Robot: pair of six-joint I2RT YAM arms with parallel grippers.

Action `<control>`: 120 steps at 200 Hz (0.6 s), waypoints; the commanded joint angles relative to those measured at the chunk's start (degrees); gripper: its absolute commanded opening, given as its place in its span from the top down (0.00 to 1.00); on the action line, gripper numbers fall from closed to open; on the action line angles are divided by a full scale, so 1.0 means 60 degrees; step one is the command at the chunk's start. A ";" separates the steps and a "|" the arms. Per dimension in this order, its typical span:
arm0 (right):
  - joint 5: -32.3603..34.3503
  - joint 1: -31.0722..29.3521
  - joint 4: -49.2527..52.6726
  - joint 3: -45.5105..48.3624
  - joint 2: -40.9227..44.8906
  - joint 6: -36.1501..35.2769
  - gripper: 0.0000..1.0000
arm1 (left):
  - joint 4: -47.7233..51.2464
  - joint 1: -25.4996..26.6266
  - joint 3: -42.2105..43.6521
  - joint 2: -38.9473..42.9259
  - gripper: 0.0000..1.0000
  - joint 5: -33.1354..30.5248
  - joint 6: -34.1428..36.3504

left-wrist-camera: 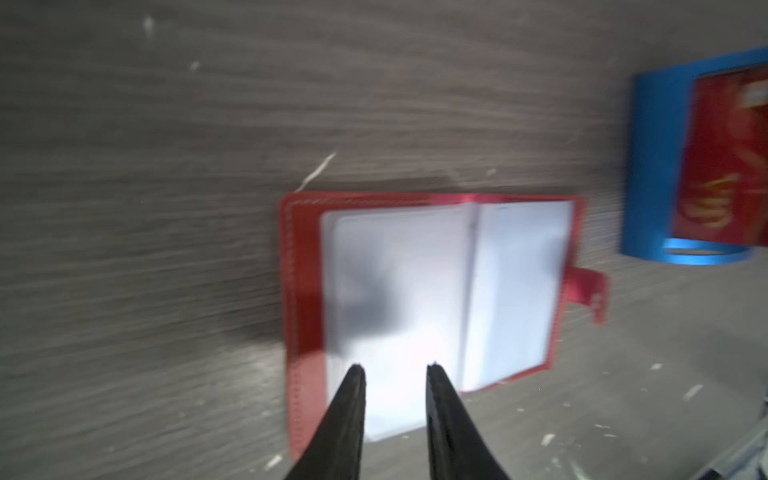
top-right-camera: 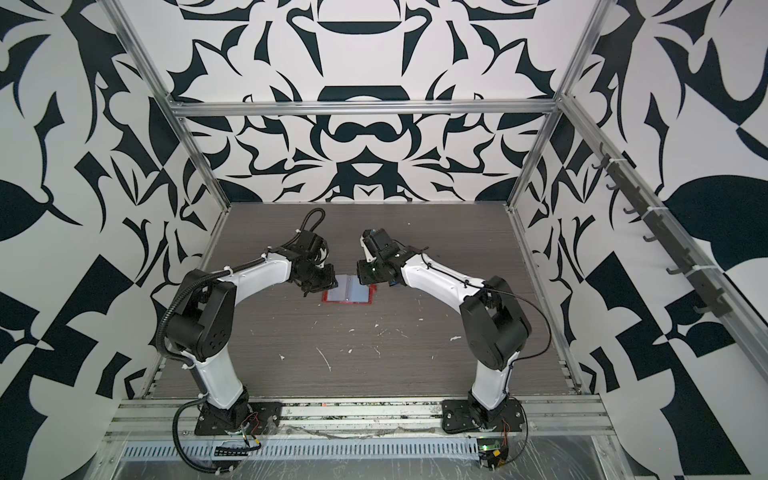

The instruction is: Put the credit cards into the card holder

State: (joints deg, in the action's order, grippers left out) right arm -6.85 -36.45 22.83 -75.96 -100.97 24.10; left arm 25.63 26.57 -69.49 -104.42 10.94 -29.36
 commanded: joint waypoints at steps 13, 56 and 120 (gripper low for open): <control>0.0257 0.1065 0.1415 -0.0092 0.0562 -0.0809 0.64 | 0.0141 0.0577 -0.1060 -0.0162 0.65 0.0752 -0.0500; -0.0230 0.1930 0.1900 -0.0283 0.0392 -0.1258 0.53 | -0.0067 0.1129 -0.2526 -0.1398 0.56 0.1226 -0.0838; -0.0298 0.2247 0.2347 -0.1267 -0.0630 -0.1557 0.42 | -0.0329 0.1139 -0.4636 -0.3649 0.50 0.2400 -0.1482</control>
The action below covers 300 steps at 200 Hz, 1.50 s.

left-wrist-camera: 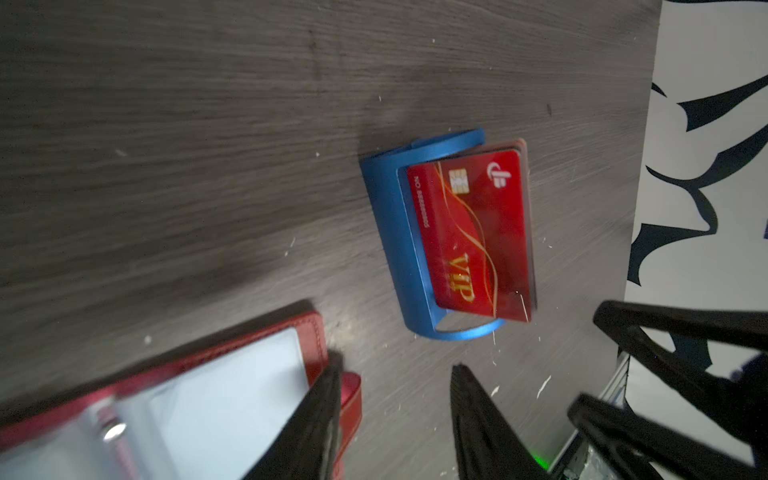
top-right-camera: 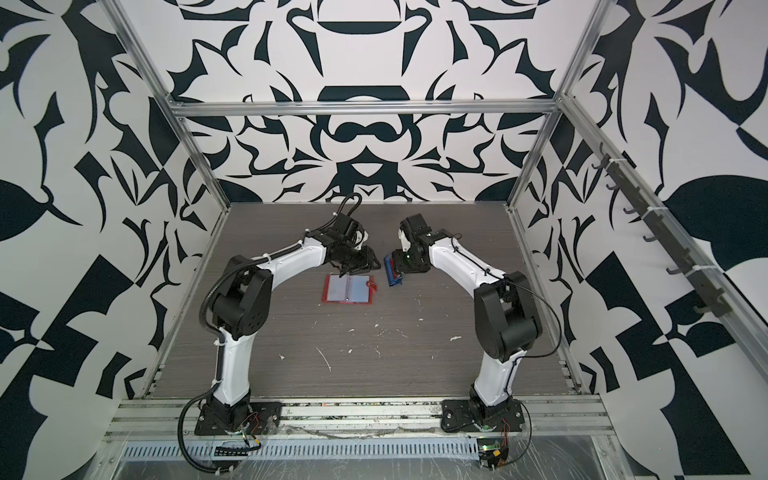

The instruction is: Put the credit cards into the card holder

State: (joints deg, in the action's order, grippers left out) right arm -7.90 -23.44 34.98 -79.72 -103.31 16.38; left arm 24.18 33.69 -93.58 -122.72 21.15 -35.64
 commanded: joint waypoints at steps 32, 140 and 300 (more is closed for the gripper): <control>-0.0348 0.0226 0.0337 -0.1044 -0.0779 -0.0287 0.44 | -0.0076 -0.0053 -0.1320 -0.1329 0.50 0.1026 -0.0681; -0.0269 0.0333 0.0454 -0.1855 -0.1806 -0.0257 0.51 | 0.0262 -0.0060 -0.1961 -0.2324 0.56 0.1218 -0.0930; 0.0435 0.0391 0.0849 -0.2282 -0.2280 -0.0275 0.59 | 0.0833 -0.0064 -0.1910 -0.2574 0.70 0.0609 -0.0824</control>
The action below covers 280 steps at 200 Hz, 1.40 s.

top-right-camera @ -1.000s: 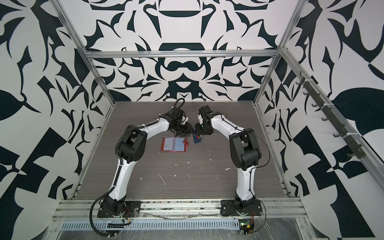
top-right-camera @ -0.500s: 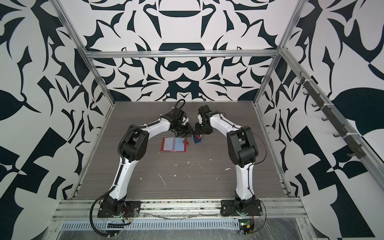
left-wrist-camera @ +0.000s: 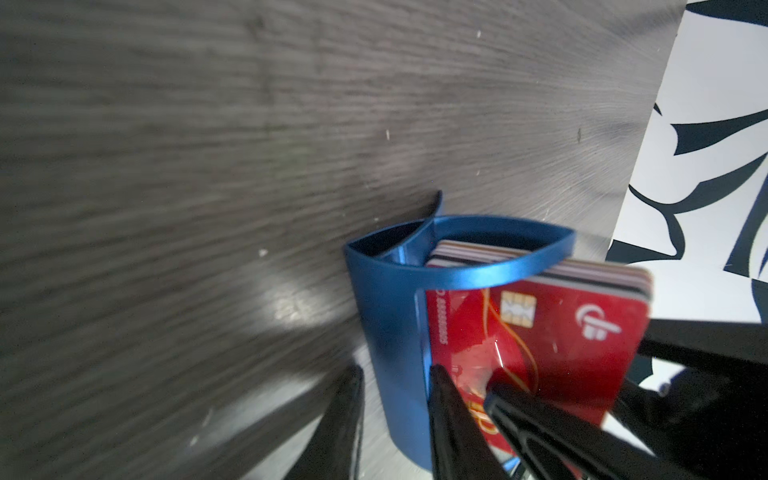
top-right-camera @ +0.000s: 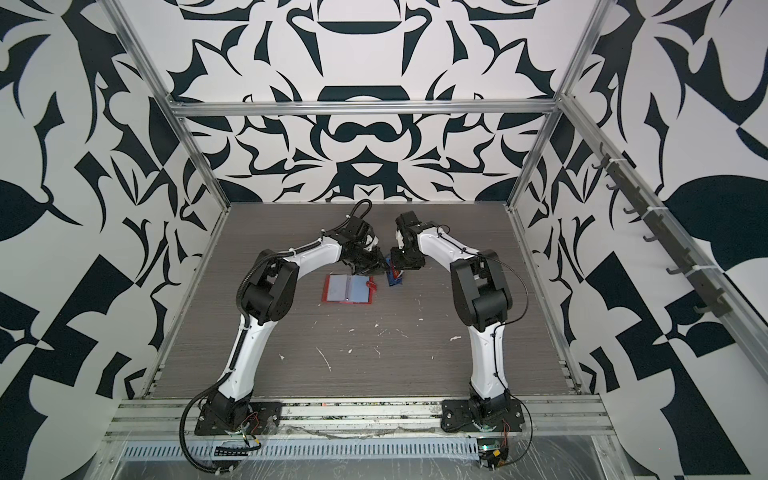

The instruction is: Put the credit cards into the card holder

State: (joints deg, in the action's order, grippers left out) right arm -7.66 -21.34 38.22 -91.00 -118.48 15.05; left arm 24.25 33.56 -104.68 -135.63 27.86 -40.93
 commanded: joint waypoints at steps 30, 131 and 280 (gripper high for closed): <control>0.0498 0.0042 0.0391 -0.0448 0.0321 -0.0104 0.60 | 0.0960 -0.0042 -0.0092 -0.0414 0.70 -0.0691 0.0138; 0.0546 0.0042 0.0625 -0.0481 0.0725 -0.0208 0.62 | 0.1034 -0.0042 -0.0100 -0.0445 0.72 -0.0786 0.0172; -0.0504 0.0042 0.0511 -0.0802 0.0341 -0.0384 0.49 | 0.0989 -0.0042 -0.0043 -0.0439 0.72 -0.0743 0.0156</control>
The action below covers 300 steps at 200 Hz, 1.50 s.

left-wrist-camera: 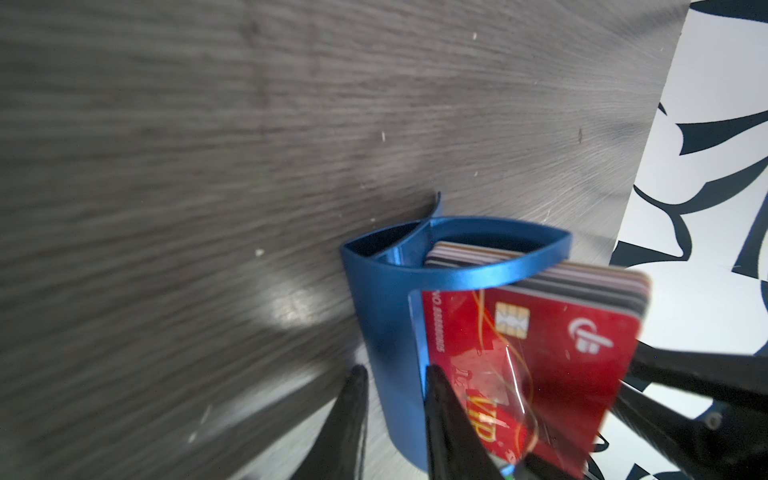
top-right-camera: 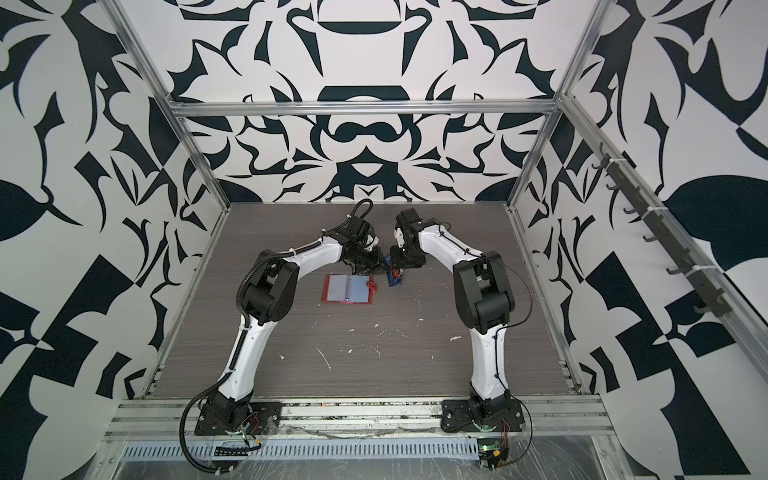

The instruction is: Put the credit cards into the card holder

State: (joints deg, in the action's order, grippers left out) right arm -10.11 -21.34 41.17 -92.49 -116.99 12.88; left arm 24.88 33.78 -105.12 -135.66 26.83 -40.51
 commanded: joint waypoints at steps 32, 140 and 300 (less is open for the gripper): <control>0.0311 0.0042 0.0107 -0.0855 -0.0233 0.0050 0.54 | 0.0871 -0.0078 0.0030 -0.0433 0.72 -0.0553 0.0087; 0.0903 0.0071 0.0314 -0.0861 -0.0258 0.0079 0.64 | 0.0877 -0.0078 0.0087 -0.0374 0.73 -0.0581 0.0087; -0.0056 0.0188 0.0578 -0.0838 -0.0047 -0.0184 0.71 | 0.0891 -0.0078 0.0030 -0.0453 0.73 -0.0528 0.0107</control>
State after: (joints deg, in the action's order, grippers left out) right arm -8.71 -20.32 42.72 -96.88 -118.54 12.91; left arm 24.80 33.82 -105.12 -135.66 26.83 -40.49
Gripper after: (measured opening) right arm 0.282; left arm 0.273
